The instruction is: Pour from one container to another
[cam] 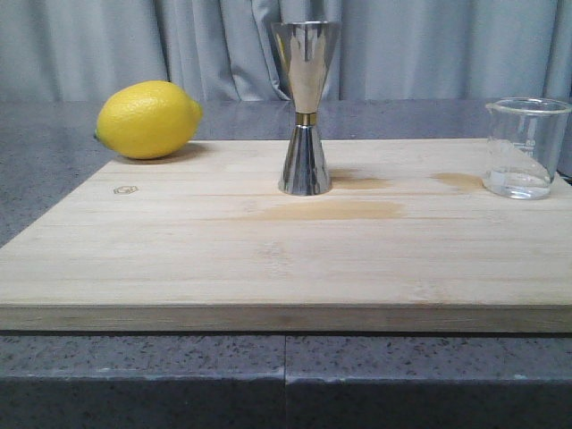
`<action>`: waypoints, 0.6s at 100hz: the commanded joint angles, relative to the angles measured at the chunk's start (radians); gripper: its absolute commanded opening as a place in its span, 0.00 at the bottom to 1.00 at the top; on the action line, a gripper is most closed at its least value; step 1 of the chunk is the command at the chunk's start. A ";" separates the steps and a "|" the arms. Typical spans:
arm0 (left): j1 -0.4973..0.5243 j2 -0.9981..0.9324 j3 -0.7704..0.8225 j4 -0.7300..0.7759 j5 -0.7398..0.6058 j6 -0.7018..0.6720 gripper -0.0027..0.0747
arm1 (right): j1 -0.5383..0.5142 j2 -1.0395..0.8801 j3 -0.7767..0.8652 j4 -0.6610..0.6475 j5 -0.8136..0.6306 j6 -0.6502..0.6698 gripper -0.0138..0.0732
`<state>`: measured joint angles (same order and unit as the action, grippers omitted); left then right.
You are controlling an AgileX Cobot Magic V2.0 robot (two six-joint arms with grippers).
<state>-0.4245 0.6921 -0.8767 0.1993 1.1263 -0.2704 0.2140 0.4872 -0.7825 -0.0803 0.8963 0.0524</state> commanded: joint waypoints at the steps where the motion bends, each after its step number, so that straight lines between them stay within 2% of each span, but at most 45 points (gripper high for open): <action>1: -0.003 0.001 -0.024 0.016 -0.060 -0.011 0.32 | -0.007 0.004 -0.022 -0.016 -0.062 0.003 0.29; 13: -0.003 0.001 -0.024 0.016 -0.060 -0.011 0.14 | -0.007 0.004 -0.022 -0.016 -0.061 0.003 0.13; 23: -0.003 0.001 -0.024 0.016 -0.060 -0.011 0.01 | -0.007 0.004 -0.022 -0.016 -0.061 0.003 0.08; 60: -0.003 0.001 -0.024 0.018 -0.092 -0.009 0.01 | -0.007 0.004 -0.022 -0.016 -0.070 0.003 0.08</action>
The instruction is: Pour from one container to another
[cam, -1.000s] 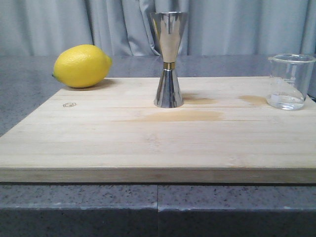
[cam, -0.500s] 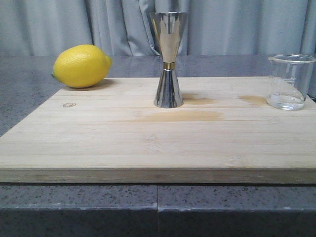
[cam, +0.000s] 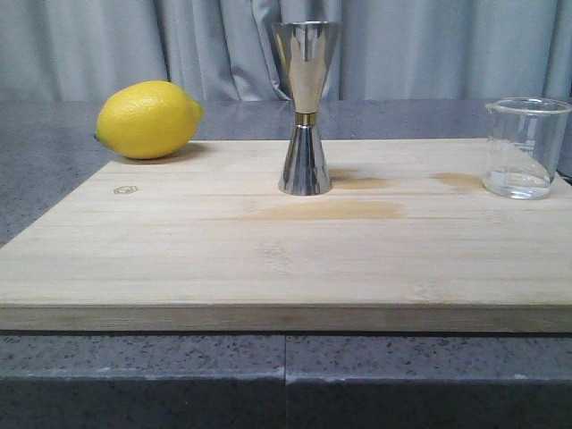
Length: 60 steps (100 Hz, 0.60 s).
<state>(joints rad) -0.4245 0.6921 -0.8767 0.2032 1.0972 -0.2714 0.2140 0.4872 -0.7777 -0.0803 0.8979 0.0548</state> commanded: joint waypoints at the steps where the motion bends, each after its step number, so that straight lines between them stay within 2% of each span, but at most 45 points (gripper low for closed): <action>1: -0.003 0.001 -0.024 0.014 -0.063 -0.008 0.01 | -0.007 0.004 -0.027 -0.016 -0.071 0.001 0.08; 35: 0.009 -0.019 -0.015 -0.018 -0.067 -0.003 0.01 | -0.007 0.004 -0.027 -0.016 -0.071 0.001 0.08; 45: 0.088 -0.085 0.033 -0.093 -0.118 0.048 0.01 | -0.007 0.004 -0.027 -0.016 -0.071 0.001 0.08; 60: 0.277 -0.244 0.196 -0.217 -0.358 0.258 0.01 | -0.007 0.004 -0.027 -0.016 -0.071 0.001 0.08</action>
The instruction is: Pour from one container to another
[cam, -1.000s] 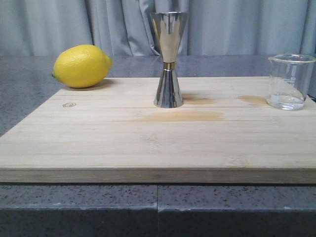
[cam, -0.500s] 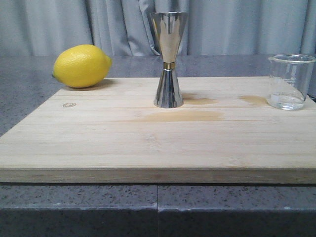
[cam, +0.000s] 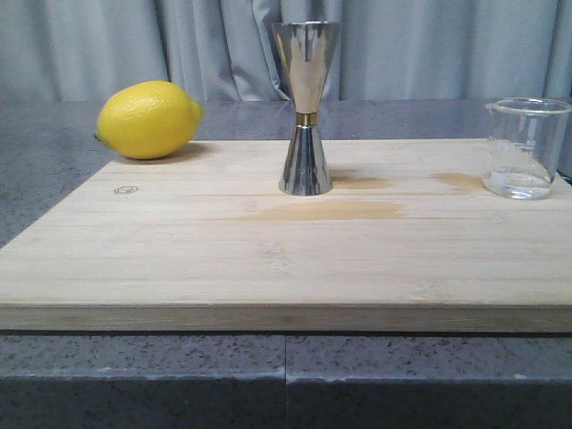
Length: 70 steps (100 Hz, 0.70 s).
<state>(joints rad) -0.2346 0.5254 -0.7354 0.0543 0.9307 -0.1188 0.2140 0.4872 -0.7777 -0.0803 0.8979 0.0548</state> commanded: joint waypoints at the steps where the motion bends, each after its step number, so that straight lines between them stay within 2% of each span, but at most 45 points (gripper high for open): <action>1: 0.100 -0.095 0.074 -0.074 -0.216 0.119 0.01 | -0.007 0.004 -0.027 -0.016 -0.071 0.001 0.08; 16: 0.194 -0.284 0.293 -0.104 -0.459 0.133 0.01 | -0.007 0.004 -0.027 -0.016 -0.071 0.001 0.08; 36: 0.215 -0.500 0.566 -0.117 -0.709 0.133 0.01 | -0.007 0.004 -0.027 -0.016 -0.071 0.001 0.08; 46: 0.215 -0.555 0.647 -0.117 -0.782 0.133 0.01 | -0.007 0.004 -0.027 -0.016 -0.071 0.001 0.08; 70: 0.215 -0.552 0.770 -0.117 -0.975 0.133 0.01 | -0.007 0.004 -0.027 -0.016 -0.067 0.001 0.08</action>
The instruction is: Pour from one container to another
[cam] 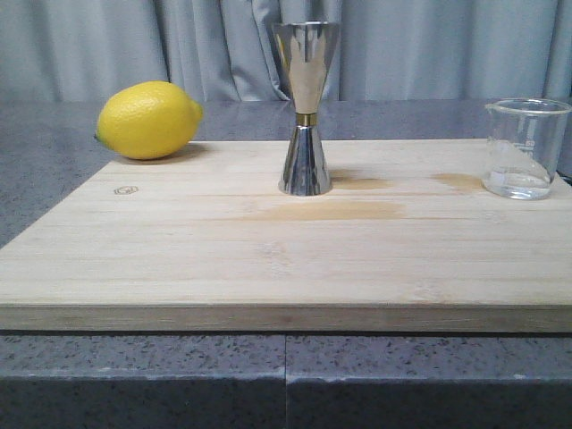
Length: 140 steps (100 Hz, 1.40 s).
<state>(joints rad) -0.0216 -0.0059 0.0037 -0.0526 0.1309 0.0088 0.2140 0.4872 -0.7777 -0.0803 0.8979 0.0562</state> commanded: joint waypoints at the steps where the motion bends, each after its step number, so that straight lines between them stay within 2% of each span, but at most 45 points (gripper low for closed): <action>1: 0.002 -0.021 0.031 -0.010 -0.168 0.005 0.01 | -0.007 0.004 -0.027 -0.016 -0.067 -0.001 0.08; 15: 0.002 -0.021 0.029 0.031 -0.164 0.005 0.01 | -0.007 0.004 -0.027 -0.016 -0.067 -0.001 0.08; 99: 0.002 -0.021 0.029 0.031 -0.164 0.005 0.01 | -0.016 -0.015 -0.011 -0.039 -0.079 -0.001 0.08; 111: 0.002 -0.021 0.029 0.031 -0.164 0.005 0.01 | -0.085 -0.085 0.069 -0.032 -0.195 -0.001 0.08; 129: 0.002 -0.021 0.029 0.031 -0.164 0.005 0.01 | -0.197 -0.249 0.302 0.013 -0.546 -0.001 0.08; 140: 0.002 -0.021 0.029 0.031 -0.164 0.005 0.01 | -0.219 -0.345 0.465 0.040 -0.732 -0.001 0.08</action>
<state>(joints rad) -0.0201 -0.0059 0.0037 -0.0197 0.0491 0.0137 0.0115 0.1914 -0.3850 -0.0554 0.3848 0.0562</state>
